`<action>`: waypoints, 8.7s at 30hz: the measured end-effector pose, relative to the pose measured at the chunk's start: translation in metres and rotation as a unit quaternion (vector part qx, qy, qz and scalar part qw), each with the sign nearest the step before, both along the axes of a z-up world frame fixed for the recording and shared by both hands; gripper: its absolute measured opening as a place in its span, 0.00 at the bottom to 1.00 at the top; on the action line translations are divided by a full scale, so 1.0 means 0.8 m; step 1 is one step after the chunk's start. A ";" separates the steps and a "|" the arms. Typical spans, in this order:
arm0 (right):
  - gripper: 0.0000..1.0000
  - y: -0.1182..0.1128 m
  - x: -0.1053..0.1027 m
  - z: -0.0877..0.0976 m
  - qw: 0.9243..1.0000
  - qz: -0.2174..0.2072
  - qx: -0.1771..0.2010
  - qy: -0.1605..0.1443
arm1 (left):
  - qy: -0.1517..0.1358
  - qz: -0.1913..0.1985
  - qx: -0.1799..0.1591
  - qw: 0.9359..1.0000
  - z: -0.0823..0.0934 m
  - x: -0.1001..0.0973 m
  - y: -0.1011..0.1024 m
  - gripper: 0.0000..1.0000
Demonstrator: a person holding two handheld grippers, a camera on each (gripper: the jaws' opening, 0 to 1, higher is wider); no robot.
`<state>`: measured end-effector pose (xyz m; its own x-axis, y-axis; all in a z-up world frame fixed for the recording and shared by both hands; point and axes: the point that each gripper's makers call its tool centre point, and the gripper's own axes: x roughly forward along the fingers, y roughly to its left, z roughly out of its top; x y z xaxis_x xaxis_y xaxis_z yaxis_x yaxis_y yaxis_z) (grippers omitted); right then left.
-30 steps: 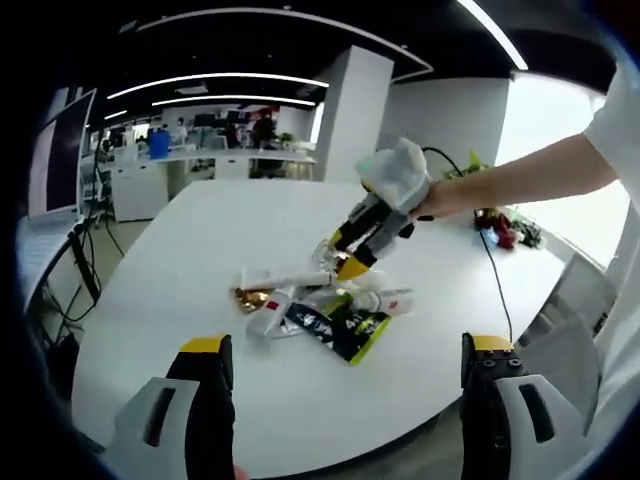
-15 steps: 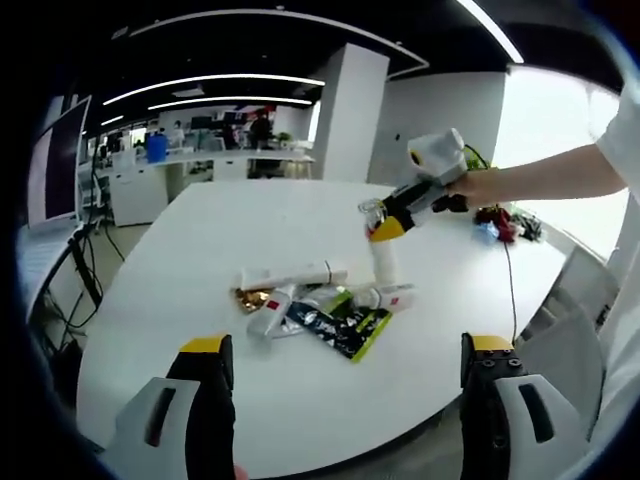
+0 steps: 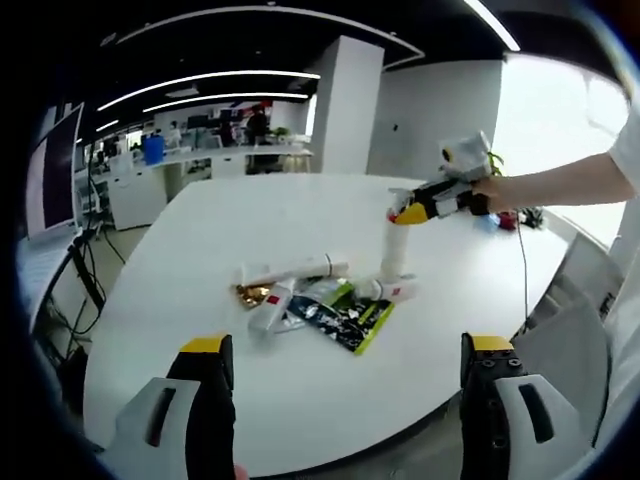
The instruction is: Arrange the skincare products in the storage area until every visible bottle or jar stands upright without overlapping.
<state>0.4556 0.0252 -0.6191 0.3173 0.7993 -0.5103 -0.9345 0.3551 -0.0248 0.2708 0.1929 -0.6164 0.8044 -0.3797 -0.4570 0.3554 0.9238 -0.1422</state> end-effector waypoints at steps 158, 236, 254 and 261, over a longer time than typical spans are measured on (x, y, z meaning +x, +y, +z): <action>1.00 -0.080 -0.199 0.010 0.964 -0.257 0.064 0.001 | -0.028 -0.041 0.024 0.998 0.006 -0.009 -0.012 0.90; 0.72 -0.045 -0.147 -0.034 0.989 -0.142 -0.046 -0.007 | -0.001 -0.070 0.008 0.998 -0.004 -0.014 -0.024 0.90; 0.56 -0.021 -0.092 -0.070 0.993 -0.004 -0.122 0.002 | -0.007 -0.053 0.013 0.998 -0.001 -0.008 -0.020 0.90; 0.49 -0.013 -0.077 -0.094 0.989 0.015 -0.144 0.013 | -0.002 -0.050 0.013 0.999 -0.002 -0.008 -0.019 0.89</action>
